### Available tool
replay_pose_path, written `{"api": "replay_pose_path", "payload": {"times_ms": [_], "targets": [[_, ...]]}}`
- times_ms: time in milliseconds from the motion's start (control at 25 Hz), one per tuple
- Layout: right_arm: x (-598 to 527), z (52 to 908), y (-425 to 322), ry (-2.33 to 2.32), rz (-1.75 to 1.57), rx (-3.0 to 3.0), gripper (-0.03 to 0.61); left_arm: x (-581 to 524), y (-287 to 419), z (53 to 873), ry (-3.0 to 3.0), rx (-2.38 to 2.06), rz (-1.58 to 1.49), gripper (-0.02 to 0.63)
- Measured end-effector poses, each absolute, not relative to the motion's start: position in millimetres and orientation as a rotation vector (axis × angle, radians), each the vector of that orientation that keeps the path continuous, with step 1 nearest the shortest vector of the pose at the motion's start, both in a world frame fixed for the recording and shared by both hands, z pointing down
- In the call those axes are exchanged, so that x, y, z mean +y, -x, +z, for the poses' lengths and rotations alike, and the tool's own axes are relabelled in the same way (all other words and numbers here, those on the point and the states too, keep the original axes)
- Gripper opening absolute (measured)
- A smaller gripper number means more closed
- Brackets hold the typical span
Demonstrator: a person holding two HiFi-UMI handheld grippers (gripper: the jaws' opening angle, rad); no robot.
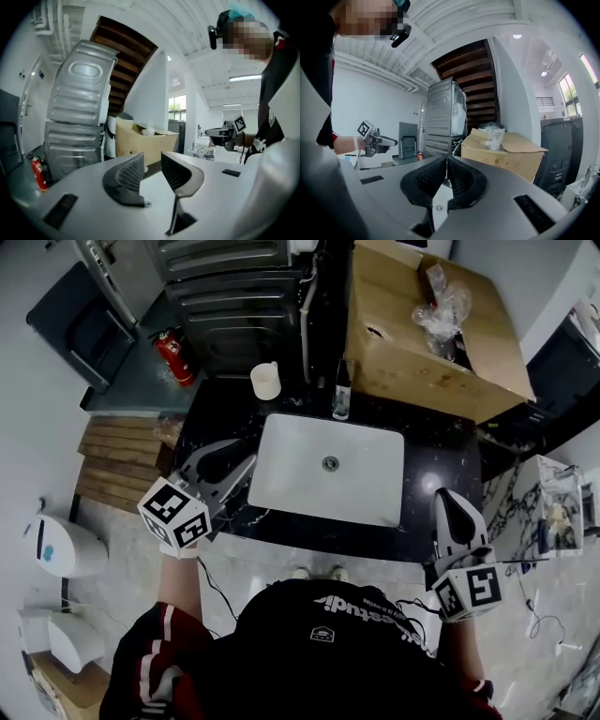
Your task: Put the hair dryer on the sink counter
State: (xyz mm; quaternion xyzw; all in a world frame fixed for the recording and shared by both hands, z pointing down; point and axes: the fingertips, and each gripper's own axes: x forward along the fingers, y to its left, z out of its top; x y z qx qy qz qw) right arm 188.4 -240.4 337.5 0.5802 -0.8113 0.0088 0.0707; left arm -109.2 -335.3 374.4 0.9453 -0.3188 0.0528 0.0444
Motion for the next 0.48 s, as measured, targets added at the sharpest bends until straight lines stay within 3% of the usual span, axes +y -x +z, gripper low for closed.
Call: {"api": "replay_pose_path", "payload": {"times_ms": [200,480], "targets": [[-248.5,312.8,-174.6,-1.696,-0.068,-2.475,0.04,-308.0,57.5,307.3,-3.103,-0.937,0.016,0.061],[-252.8,285.1,-148.6,-1.631,-0.185,-2.541,0.04,-282.7,6.1,263.6,-3.21,-0.92,-0.14,0.031]]}}
